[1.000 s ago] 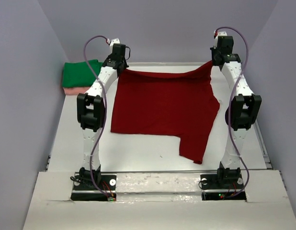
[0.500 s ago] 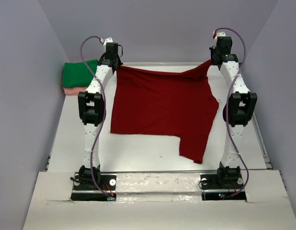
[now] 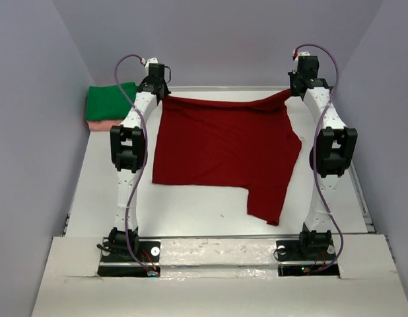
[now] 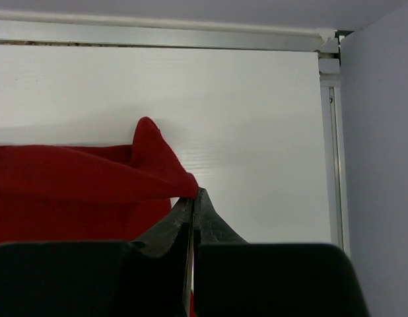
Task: Fold and stack the t-shirts
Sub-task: Flatten the tshirt out
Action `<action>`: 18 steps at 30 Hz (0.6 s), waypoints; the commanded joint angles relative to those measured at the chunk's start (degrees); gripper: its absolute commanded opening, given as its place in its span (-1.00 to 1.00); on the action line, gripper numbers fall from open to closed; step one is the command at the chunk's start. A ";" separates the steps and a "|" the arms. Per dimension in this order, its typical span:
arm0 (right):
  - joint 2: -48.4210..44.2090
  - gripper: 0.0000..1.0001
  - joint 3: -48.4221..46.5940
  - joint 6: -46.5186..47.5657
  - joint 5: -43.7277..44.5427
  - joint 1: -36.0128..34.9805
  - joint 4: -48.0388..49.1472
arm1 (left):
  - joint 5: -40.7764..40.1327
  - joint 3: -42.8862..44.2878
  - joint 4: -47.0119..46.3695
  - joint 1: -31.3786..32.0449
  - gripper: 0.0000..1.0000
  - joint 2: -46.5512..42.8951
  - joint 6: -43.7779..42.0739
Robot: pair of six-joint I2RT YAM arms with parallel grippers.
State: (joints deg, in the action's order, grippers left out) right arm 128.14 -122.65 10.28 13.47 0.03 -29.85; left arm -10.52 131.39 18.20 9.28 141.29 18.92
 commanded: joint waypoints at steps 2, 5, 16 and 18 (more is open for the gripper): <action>-8.33 -1.00 3.11 -2.28 0.76 -0.12 0.05 | -0.20 -1.40 -0.09 0.13 -1.00 -5.41 -0.46; -11.32 -1.00 6.36 -3.25 0.94 -0.65 -0.65 | -1.60 -3.59 1.05 0.21 -1.00 -7.43 -0.11; -20.55 -1.00 16.21 -4.92 1.73 -2.76 -6.27 | -5.12 -14.93 3.07 1.00 -1.00 -15.95 0.95; -21.52 -1.00 17.01 -5.18 2.96 -3.37 -7.07 | -5.12 -15.73 2.99 1.09 -1.00 -16.66 1.12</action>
State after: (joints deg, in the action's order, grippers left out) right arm 110.10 -106.98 6.00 14.52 -2.31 -34.54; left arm -13.76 117.34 21.52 9.98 131.50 19.68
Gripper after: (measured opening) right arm 0.012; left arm 0.014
